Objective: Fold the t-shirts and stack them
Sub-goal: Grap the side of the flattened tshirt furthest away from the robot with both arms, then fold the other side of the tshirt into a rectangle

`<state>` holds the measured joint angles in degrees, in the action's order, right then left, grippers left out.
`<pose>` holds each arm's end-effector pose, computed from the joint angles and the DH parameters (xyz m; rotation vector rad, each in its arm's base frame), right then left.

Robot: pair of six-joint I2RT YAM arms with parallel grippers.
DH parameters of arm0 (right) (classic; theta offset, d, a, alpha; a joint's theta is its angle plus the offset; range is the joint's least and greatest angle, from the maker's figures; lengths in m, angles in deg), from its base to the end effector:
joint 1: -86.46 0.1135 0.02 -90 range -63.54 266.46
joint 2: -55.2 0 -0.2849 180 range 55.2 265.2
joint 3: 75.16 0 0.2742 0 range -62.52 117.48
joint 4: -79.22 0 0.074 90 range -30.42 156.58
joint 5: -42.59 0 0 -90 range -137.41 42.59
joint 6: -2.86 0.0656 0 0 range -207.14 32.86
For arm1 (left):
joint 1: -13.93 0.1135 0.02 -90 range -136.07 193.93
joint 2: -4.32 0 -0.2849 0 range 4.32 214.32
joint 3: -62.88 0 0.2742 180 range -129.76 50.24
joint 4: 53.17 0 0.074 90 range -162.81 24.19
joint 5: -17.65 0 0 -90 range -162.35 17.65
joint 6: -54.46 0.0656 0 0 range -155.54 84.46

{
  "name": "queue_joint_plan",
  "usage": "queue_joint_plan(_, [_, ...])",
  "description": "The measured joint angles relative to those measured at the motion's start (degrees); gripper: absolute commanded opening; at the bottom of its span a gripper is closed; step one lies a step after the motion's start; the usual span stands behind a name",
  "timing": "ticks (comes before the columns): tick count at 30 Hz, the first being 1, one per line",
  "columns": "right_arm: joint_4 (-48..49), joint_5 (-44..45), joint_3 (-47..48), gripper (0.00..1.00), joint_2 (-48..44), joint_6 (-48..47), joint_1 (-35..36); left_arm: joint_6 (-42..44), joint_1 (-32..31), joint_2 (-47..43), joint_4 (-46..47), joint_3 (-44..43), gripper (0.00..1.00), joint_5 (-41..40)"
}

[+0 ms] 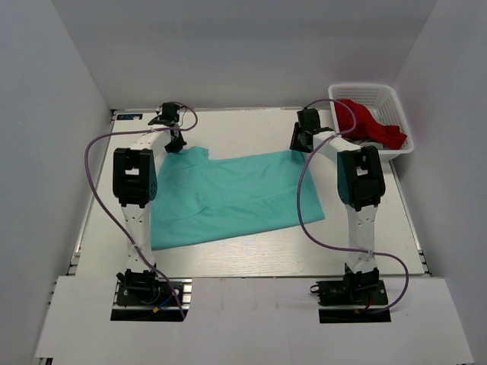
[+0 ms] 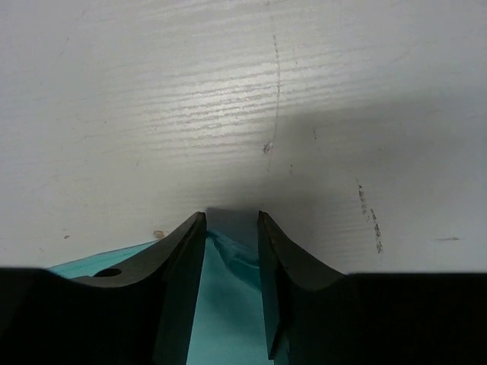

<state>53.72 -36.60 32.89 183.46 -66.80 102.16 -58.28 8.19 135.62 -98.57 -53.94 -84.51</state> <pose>0.5332 0.1371 0.1434 0.1856 2.3448 0.0844 0.5415 -0.0405 0.1395 -0.4545 2.5411 0.0956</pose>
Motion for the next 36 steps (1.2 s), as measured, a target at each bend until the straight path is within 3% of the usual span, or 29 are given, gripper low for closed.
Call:
queue_joint_plan(7, [2.45, 2.56, -4.37, 0.0, -2.29, -1.22, 0.39, 0.0, -0.02, -0.81, 1.31, 1.49, 0.0, 1.07])
queue_joint_plan(16, [3.72, 2.69, -6.21, 0.0, -3.74, -4.55, 1.05, 0.04, -0.02, -5.68, 4.37, 8.74, 0.0, 3.63])
queue_joint_plan(22, [7.13, 0.59, -17.09, 0.0, -12.7, -5.11, 1.84, -1.31, -0.11, -18.18, 6.23, 20.9, 0.0, 4.5])
queue_joint_plan(36, [11.69, -0.5, -31.74, 0.0, -27.06, -3.91, 2.6, -6.71, -2.58, -44.24, 11.37, 47.6, 0.0, 6.84])
